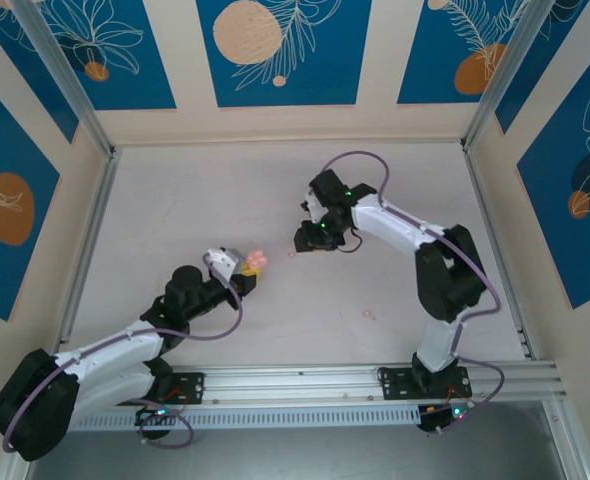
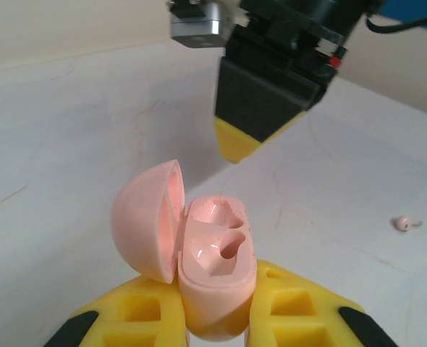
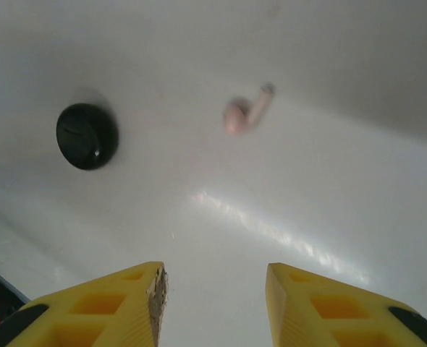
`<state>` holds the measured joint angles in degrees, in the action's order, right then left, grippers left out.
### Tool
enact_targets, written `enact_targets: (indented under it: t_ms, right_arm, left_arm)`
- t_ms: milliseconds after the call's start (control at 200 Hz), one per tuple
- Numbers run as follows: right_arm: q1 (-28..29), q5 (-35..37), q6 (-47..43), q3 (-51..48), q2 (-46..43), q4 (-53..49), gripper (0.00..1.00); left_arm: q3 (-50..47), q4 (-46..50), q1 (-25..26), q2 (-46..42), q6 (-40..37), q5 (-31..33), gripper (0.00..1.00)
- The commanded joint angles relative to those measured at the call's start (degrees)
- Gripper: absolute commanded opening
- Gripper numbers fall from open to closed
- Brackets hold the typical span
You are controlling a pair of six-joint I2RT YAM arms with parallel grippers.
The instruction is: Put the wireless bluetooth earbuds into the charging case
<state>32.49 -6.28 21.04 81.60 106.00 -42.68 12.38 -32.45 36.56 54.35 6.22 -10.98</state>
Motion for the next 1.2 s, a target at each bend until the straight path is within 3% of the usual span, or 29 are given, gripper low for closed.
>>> enact_targets:
  t_ms: [0, 205, 465, 895, 1195]
  right_arm:
    - [0.65, -3.92, -5.62, 5.72, 5.71, 0.14, 0.42]
    - [0.47, -5.54, -9.71, 15.09, 16.07, -1.94, 0.42]
    - [0.47, -6.56, -12.23, 20.23, 22.68, -4.2, 0.43]
    - [1.39, -2.0, -15.15, 17.86, 21.49, -11.7, 0.43]
    - [2.4, -3.37, -12.36, 17.01, 19.4, -14.33, 0.42]
  left_arm:
    - [0.63, 3.81, 0.44, -1.39, -1.66, 2.59, 0.12]
    - [0.54, 4.73, 0.27, -1.94, -1.85, 3.64, 0.12]
    - [0.55, 6.08, 0.03, -2.79, -2.77, 4.23, 0.12]
    - [0.54, 6.21, -0.12, -2.62, -2.79, 3.69, 0.12]
    - [0.66, 6.06, -0.11, -2.45, -2.62, 3.33, 0.13]
